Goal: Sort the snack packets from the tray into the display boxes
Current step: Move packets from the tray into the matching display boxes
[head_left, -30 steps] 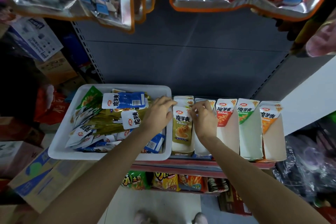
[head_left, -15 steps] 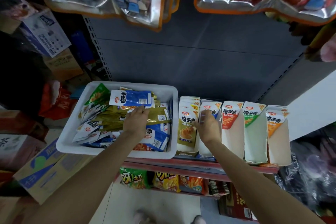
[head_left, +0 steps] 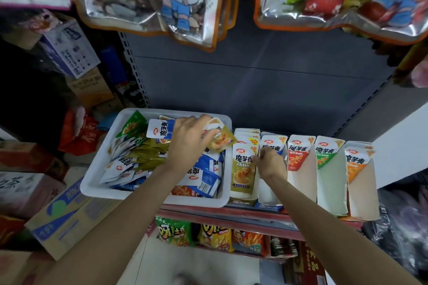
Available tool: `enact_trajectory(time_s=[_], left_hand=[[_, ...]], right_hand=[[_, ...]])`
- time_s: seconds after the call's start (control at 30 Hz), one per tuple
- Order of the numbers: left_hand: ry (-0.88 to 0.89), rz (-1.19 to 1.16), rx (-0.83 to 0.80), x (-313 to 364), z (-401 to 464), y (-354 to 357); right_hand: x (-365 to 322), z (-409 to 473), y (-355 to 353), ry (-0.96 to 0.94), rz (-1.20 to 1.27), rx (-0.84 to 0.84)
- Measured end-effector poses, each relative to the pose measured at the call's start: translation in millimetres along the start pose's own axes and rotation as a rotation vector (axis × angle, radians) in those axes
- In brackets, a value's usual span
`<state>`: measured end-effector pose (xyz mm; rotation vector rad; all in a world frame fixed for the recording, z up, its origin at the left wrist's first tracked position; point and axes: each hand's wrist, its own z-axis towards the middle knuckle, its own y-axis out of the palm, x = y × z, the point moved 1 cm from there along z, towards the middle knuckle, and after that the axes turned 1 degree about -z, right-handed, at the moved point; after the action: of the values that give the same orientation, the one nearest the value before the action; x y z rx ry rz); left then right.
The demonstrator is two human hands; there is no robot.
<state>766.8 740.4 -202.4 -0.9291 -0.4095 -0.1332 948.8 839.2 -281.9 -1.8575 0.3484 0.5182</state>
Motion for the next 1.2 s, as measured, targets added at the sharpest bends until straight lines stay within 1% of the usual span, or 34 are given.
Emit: enact_trajectory(time_s=[0.07,0.1,0.2,0.23,0.27,0.3,0.33,0.4,0.43,0.47,0.5,0.6,0.67,0.73,0.83,1.0,1.13,1.2], left_hand=[[0.019,-0.091,-0.015,11,7,-3],[0.009,-0.133,-0.06,16,11,-3],[-0.058,-0.194,-0.322,30,22,7],[-0.055,-0.17,-0.413,35,26,13],[-0.039,-0.123,-0.489,41,28,19],[-0.023,-0.062,-0.555,46,30,25],[-0.006,-0.009,-0.608,50,32,32],[0.024,0.047,-0.683,58,33,46],[0.047,0.067,-0.709,61,34,52],[0.074,0.088,-0.733,64,33,58],[0.097,0.102,-0.755,66,32,64],[0.117,0.131,-0.825,63,23,80],[0.126,0.131,-0.838,56,15,87],[0.144,0.143,-0.798,51,8,92],[0.226,0.248,-0.699,51,2,94],[0.199,0.341,-0.688,50,1,95],[0.269,0.4,-0.684,53,2,94],[0.292,0.434,-0.647,55,2,94]], right_hand=[[1,2,-2,0.004,0.055,-0.051],[3,3,-2,0.01,0.089,-0.086],[11,1,-8,0.003,0.186,-0.209],[13,0,-11,0.021,0.264,-0.256],[16,-1,-14,0.067,0.396,-0.315],[17,-2,-16,0.148,0.578,-0.372],[16,-5,-20,0.242,0.755,-0.423],[18,-9,-25,0.324,0.924,-0.476],[18,-9,-26,0.305,0.89,-0.481],[18,-11,-27,0.239,0.842,-0.483],[18,-13,-28,0.232,0.814,-0.476],[20,-11,-27,0.256,0.848,-0.459],[18,-10,-24,0.403,1.042,-0.461],[19,-8,-22,0.474,1.129,-0.467],[17,-8,-22,0.469,1.09,-0.449],[13,-9,-24,0.487,1.055,-0.463],[13,-9,-24,0.5,1.074,-0.447],[14,-10,-23,0.486,1.037,-0.45]])
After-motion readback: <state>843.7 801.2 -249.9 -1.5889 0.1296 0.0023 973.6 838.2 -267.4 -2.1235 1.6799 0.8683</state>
